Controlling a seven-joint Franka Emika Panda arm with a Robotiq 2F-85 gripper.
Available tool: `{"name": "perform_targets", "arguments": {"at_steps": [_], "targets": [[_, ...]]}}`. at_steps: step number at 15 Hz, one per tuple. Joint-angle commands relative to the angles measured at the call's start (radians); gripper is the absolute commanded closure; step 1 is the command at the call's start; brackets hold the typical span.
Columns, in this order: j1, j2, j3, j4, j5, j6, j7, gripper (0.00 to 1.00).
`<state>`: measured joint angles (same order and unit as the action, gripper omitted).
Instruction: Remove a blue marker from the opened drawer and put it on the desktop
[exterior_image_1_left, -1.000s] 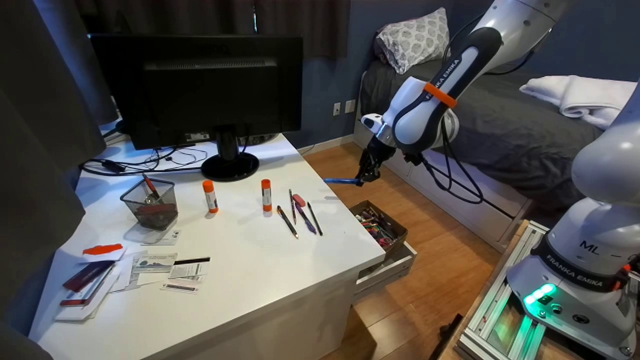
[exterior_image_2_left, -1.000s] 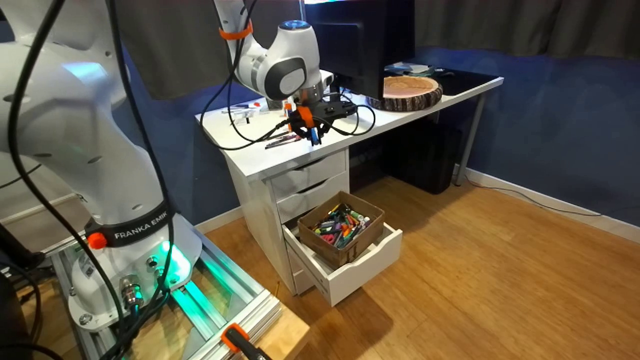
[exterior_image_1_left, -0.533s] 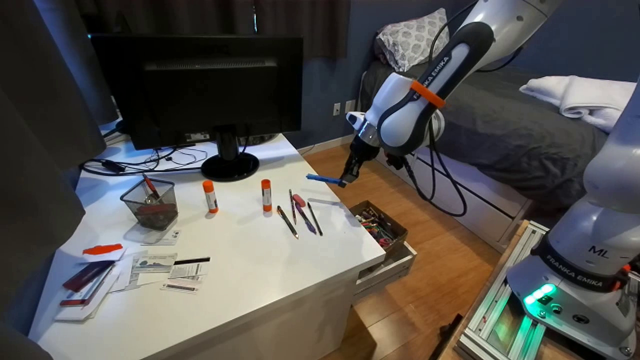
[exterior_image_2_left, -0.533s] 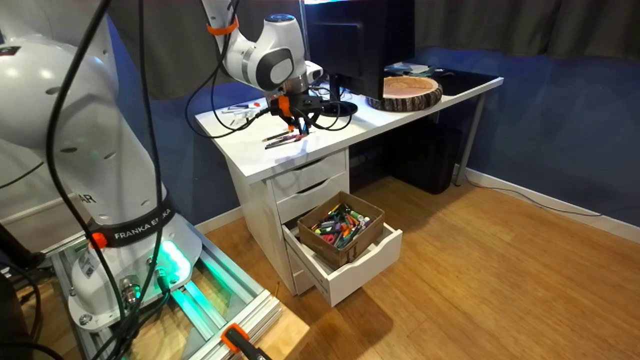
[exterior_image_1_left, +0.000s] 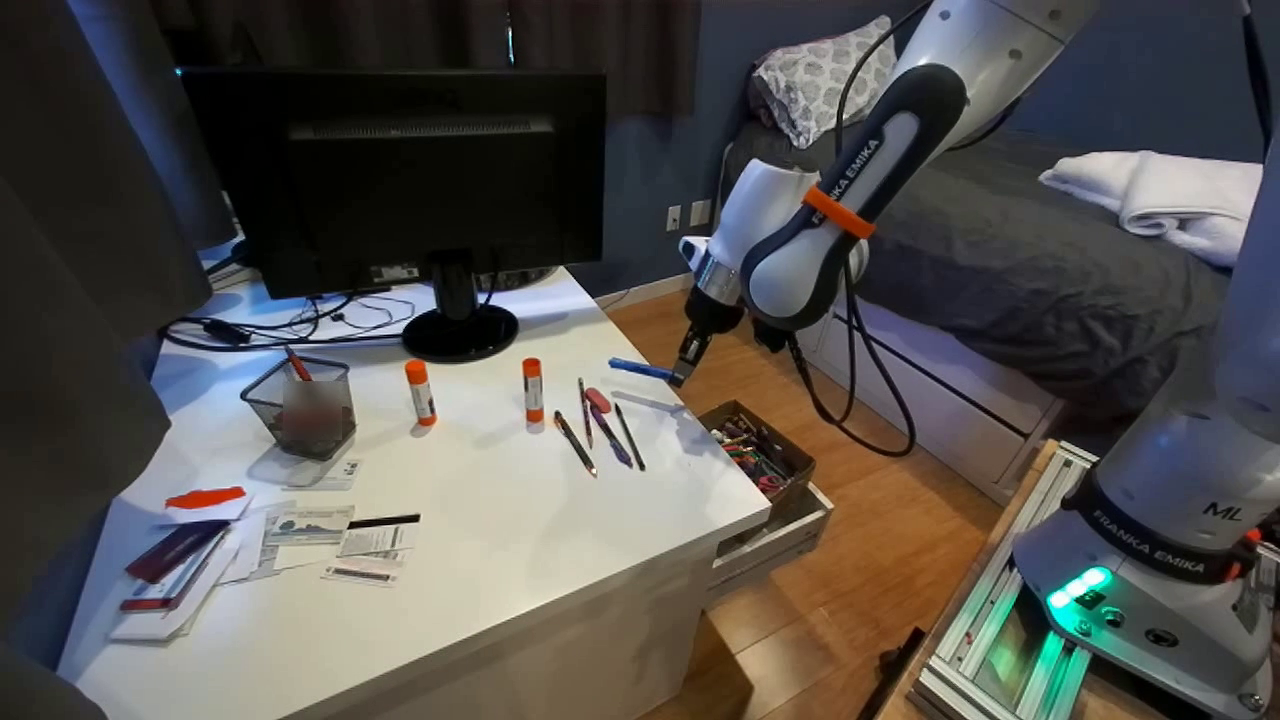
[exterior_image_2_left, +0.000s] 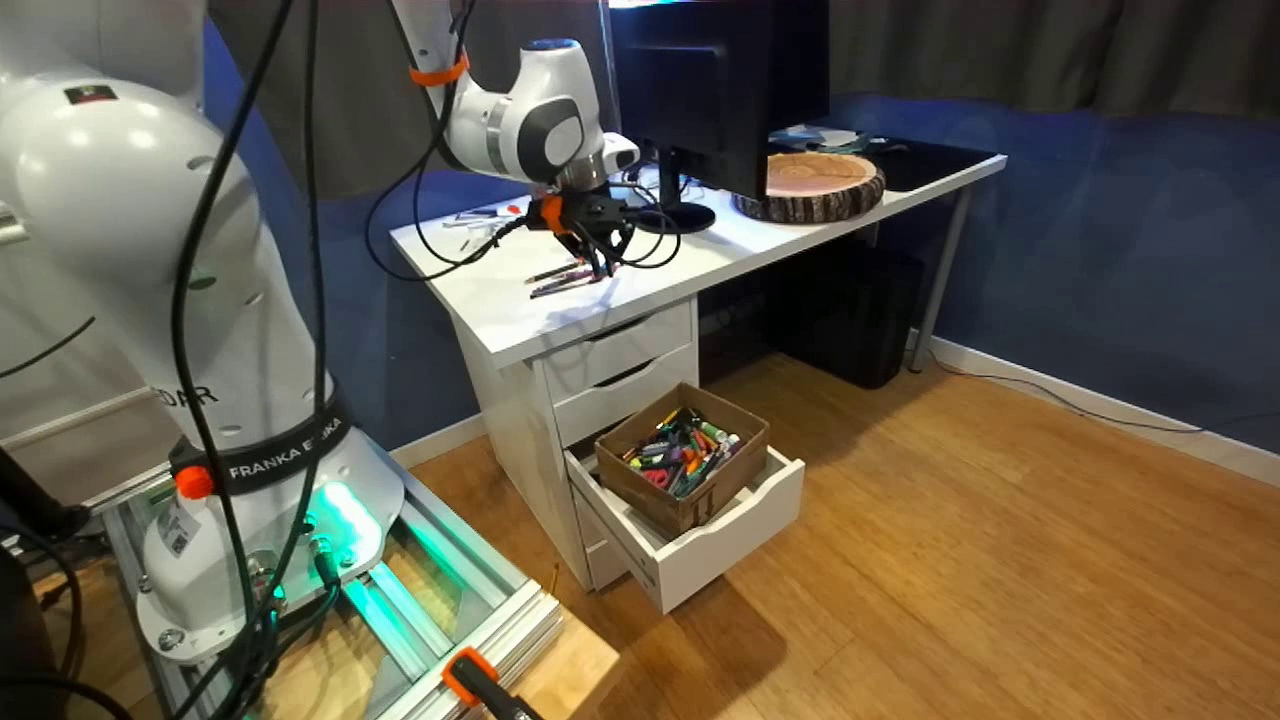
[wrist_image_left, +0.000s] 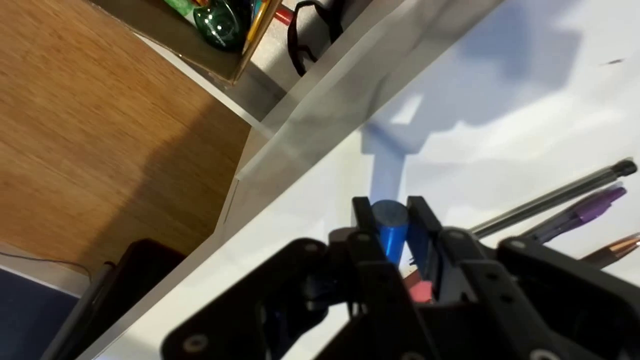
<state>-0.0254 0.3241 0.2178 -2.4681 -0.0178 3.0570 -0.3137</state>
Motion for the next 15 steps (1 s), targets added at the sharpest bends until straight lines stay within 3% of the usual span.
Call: {"name": "perform_targets", "arguments": {"at_steps": [1,5,9,10,12,15], "targets": [[0.114,0.049,-0.111,0.067,-0.078,-0.044,0.104,0.95],[0.206,0.100,-0.184,0.127,-0.133,-0.065,0.165,0.95],[0.231,0.145,-0.189,0.171,-0.145,-0.075,0.173,0.93],[0.230,0.153,-0.184,0.179,-0.143,-0.076,0.168,0.54],[0.237,0.165,-0.187,0.190,-0.145,-0.073,0.169,0.48],[0.240,0.163,-0.189,0.196,-0.151,-0.067,0.166,0.27]]}}
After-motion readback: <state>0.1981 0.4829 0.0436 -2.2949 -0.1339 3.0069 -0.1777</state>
